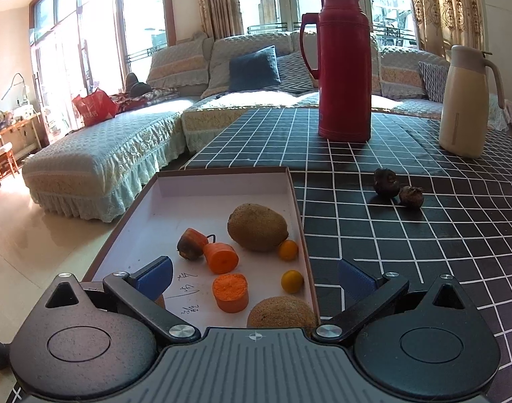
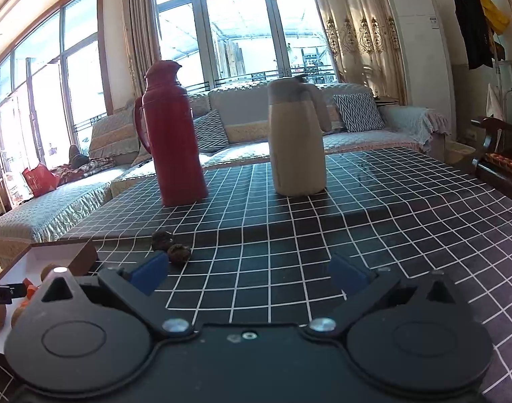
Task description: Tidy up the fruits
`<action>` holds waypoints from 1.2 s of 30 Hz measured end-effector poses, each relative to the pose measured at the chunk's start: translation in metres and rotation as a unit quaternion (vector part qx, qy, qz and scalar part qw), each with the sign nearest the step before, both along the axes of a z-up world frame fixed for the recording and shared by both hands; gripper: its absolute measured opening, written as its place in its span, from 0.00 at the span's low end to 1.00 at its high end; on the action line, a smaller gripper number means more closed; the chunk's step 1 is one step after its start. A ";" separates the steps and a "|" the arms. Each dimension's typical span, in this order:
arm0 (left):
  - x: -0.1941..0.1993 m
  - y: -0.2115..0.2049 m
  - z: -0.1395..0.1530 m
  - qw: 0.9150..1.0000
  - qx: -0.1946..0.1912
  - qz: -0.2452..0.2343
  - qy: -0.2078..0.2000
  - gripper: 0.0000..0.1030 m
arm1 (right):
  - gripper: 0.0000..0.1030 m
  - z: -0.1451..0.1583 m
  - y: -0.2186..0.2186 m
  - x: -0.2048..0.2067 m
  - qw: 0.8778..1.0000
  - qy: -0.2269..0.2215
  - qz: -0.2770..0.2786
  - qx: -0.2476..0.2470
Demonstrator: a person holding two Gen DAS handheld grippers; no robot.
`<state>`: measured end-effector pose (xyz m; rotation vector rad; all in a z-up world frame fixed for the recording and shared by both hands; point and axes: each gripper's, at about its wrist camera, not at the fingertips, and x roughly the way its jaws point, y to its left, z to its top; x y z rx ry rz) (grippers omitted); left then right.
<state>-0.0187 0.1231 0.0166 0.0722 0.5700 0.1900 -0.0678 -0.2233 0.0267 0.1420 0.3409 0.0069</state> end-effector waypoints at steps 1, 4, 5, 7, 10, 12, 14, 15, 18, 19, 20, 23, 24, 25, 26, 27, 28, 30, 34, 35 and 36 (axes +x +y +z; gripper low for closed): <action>-0.002 -0.001 0.000 1.000 0.001 -0.001 0.000 1.00 | 1.00 0.000 -0.001 -0.002 1.000 -0.001 -0.001 -0.002; -0.008 -0.003 0.001 1.000 0.001 -0.002 -0.001 1.00 | 1.00 0.001 -0.004 -0.004 1.000 -0.006 -0.003 0.000; -0.009 -0.002 0.001 1.000 0.002 -0.002 -0.002 1.00 | 1.00 0.001 -0.005 -0.005 1.000 -0.007 -0.005 0.000; -0.010 -0.001 0.001 1.000 0.002 -0.002 -0.001 1.00 | 1.00 0.001 -0.007 -0.004 1.000 -0.007 -0.006 0.003; -0.009 0.001 0.000 1.000 0.003 -0.001 0.001 1.00 | 1.00 0.000 -0.006 -0.005 1.000 -0.009 -0.007 0.003; -0.009 0.003 -0.001 1.000 0.002 0.002 0.003 1.00 | 1.00 -0.001 -0.006 -0.004 1.000 -0.009 -0.008 0.002; -0.010 0.004 -0.001 1.000 0.003 0.000 0.002 1.00 | 1.00 -0.003 -0.006 -0.004 1.000 -0.007 -0.010 0.002; -0.010 0.005 -0.001 1.000 0.007 0.001 0.001 1.00 | 1.00 -0.003 -0.006 -0.003 1.000 -0.007 -0.011 0.002; -0.010 0.010 -0.002 1.000 0.005 0.005 0.004 1.00 | 1.00 -0.003 -0.006 -0.002 1.000 -0.007 -0.013 0.002; -0.009 0.013 -0.002 1.000 0.003 0.007 0.004 1.00 | 1.00 -0.004 -0.006 -0.001 1.000 -0.007 -0.014 0.004; -0.009 0.014 -0.002 1.000 0.002 0.009 0.004 1.00 | 1.00 -0.004 -0.006 -0.001 1.000 -0.006 -0.014 0.006; -0.007 0.018 -0.003 1.000 0.001 0.013 0.004 1.00 | 1.00 -0.005 -0.005 0.000 1.000 -0.005 -0.015 0.006; -0.006 0.019 -0.003 1.000 0.001 0.014 0.005 1.00 | 1.00 -0.006 -0.006 0.001 1.000 -0.003 -0.016 0.007; -0.006 0.020 -0.004 1.000 0.001 0.014 0.006 1.00 | 1.00 -0.007 -0.006 0.002 1.000 -0.003 -0.018 0.007; -0.005 0.021 -0.004 1.000 0.001 0.015 0.006 1.00 | 1.00 -0.007 -0.007 0.002 1.000 -0.003 -0.021 0.008; -0.005 0.021 -0.003 1.000 0.000 0.015 0.006 1.00 | 1.00 -0.007 -0.008 0.002 1.000 -0.002 -0.023 0.011; -0.005 0.021 -0.003 1.000 0.000 0.015 0.006 1.00 | 1.00 -0.007 -0.009 0.003 1.000 -0.001 -0.024 0.014; -0.005 0.021 -0.003 1.000 0.000 0.014 0.005 1.00 | 1.00 -0.007 -0.011 0.003 0.999 -0.002 -0.028 0.019; -0.004 0.020 -0.005 1.000 0.001 0.014 0.006 1.00 | 1.00 -0.008 -0.012 0.004 0.999 -0.002 -0.030 0.022; -0.004 0.020 -0.005 1.000 0.003 0.014 0.006 1.00 | 1.00 -0.008 -0.012 0.004 0.999 -0.002 -0.030 0.021; -0.004 0.020 -0.005 1.000 0.003 0.013 0.006 1.00 | 1.00 -0.008 -0.012 0.004 0.999 -0.001 -0.029 0.021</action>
